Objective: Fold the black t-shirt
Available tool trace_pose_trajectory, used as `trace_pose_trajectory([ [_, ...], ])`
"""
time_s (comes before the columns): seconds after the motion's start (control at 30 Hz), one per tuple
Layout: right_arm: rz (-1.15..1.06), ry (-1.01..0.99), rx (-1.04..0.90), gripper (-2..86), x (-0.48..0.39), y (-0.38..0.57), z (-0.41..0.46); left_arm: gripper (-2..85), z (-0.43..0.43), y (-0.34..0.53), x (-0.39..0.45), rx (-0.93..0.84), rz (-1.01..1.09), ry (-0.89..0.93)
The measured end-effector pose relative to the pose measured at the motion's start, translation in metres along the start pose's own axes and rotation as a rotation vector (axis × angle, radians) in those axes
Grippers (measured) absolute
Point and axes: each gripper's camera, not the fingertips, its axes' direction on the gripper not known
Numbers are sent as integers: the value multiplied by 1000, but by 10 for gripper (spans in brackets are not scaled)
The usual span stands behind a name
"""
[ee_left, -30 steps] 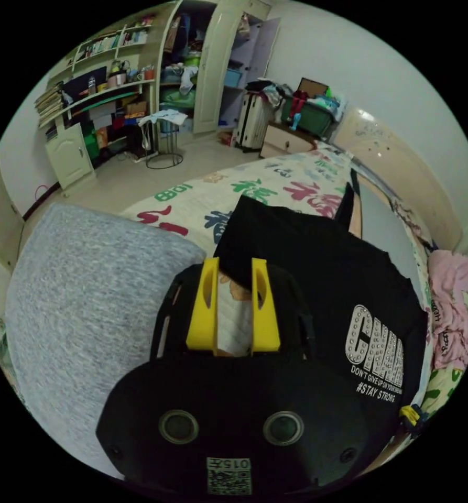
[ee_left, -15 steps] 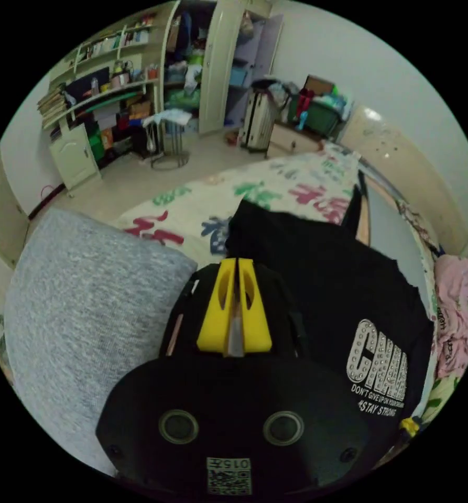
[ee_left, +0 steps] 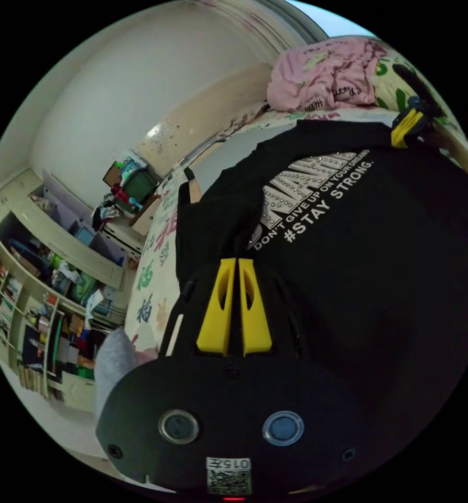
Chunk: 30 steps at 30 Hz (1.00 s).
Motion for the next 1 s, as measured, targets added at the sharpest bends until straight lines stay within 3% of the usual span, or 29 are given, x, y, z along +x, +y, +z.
trace_pose_trajectory([
  [0.3, 101, -174, 293, 63, -16, -20, -124, 10, -14, 31, -20, 125, -26, 94],
  [0.43, 82, -40, 164, 89, -44, -128, -118, 57, -13, 32, -28, 148, -59, 134],
  [0.6, 137, -41, 47, 121, -43, -253, -50, 73, 28, 24, -51, 28, -172, 178],
  [0.67, 255, -87, -37, 131, -27, -289, -12, 72, 43, 26, -62, -17, -209, 219],
  [0.87, 400, -121, -92, 62, -19, -324, 1, 20, 64, 33, -84, -39, -244, 288],
  [1.0, 373, -152, -94, 15, -29, -332, -17, 3, 47, 49, -101, 74, -244, 353],
])
